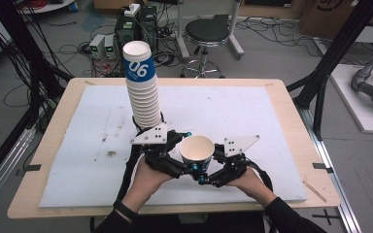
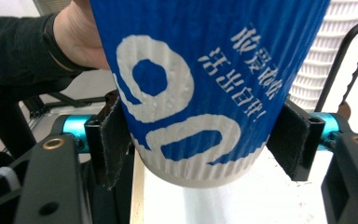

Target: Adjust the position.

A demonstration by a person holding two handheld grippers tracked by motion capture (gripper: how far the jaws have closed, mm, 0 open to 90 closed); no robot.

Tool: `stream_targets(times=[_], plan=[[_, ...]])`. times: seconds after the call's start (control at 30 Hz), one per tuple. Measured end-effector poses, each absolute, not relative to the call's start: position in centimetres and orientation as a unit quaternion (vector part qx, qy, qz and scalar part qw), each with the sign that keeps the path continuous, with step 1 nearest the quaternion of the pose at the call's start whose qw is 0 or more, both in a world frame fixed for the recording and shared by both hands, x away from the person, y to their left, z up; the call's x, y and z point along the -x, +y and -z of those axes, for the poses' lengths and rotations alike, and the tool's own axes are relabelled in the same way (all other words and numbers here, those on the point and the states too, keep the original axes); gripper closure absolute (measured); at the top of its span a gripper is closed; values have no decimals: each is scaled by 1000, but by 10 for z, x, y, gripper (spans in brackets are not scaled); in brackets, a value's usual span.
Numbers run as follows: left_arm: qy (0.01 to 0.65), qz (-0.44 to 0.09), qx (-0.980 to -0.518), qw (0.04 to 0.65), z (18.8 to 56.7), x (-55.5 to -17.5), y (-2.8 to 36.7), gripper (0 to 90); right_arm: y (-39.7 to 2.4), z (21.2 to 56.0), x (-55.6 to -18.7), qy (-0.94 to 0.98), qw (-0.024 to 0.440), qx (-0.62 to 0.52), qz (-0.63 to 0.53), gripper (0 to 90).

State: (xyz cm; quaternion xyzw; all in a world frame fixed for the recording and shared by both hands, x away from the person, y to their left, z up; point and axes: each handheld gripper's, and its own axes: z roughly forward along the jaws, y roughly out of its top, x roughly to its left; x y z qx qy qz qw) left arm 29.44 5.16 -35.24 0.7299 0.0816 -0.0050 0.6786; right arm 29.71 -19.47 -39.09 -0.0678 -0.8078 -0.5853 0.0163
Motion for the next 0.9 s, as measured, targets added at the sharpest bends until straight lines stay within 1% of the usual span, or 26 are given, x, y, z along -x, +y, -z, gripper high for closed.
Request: stream_targets(times=[0.03,0.2,0.4,0.6,0.7,0.77,0.9], plan=[[83,4,-732,677,353,-294,51,219,-195,390,-297,-804,17,70,591,259],[84,3,-734,674,356,-295,50,223,-198,385,-297,-788,18,79,610,232],[80,0,-733,675,357,-294,48,228,-199,385,-299,-777,43,89,622,251],[79,0,-731,678,358,-294,48,232,-199,385,-299,-776,46,90,623,264],[81,4,-728,680,358,-294,48,207,-199,385,-299,-777,45,87,622,265],[78,12,-725,685,357,-294,50,164,-199,385,-299,-778,44,82,621,265],[82,8,-719,690,355,-295,57,138,-199,384,-300,-780,41,79,619,265]])
